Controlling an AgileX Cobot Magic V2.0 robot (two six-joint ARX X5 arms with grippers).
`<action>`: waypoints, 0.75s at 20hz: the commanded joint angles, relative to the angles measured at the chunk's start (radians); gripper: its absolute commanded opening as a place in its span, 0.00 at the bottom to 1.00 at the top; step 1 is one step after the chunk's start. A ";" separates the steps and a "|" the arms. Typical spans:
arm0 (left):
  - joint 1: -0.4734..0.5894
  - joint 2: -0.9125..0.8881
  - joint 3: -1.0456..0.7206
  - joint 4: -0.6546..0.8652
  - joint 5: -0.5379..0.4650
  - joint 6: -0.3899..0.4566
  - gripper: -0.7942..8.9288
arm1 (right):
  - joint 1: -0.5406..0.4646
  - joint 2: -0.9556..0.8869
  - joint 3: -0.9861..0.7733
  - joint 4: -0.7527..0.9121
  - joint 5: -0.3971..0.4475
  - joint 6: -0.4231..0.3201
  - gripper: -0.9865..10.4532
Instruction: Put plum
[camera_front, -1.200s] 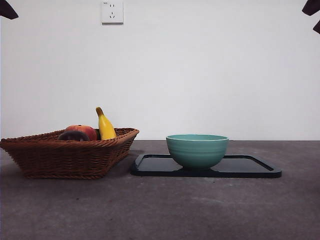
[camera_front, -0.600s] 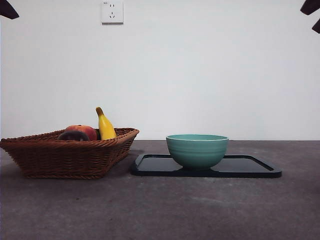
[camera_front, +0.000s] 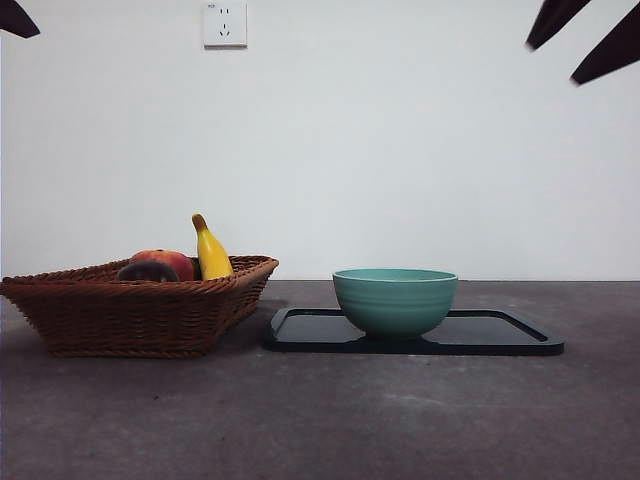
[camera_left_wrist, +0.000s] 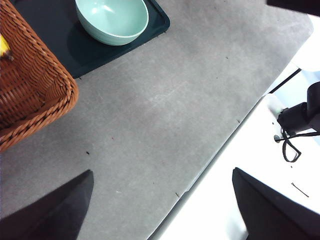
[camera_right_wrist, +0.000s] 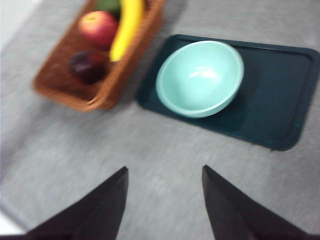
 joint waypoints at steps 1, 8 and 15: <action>-0.005 0.008 0.018 0.006 0.006 0.008 0.53 | -0.019 0.138 0.092 0.018 0.010 0.000 0.30; -0.007 0.008 0.018 0.006 0.006 0.008 0.53 | -0.061 0.494 0.308 0.028 0.017 -0.043 0.30; -0.010 0.008 0.018 0.006 0.006 0.008 0.53 | -0.066 0.729 0.380 0.104 0.042 -0.063 0.30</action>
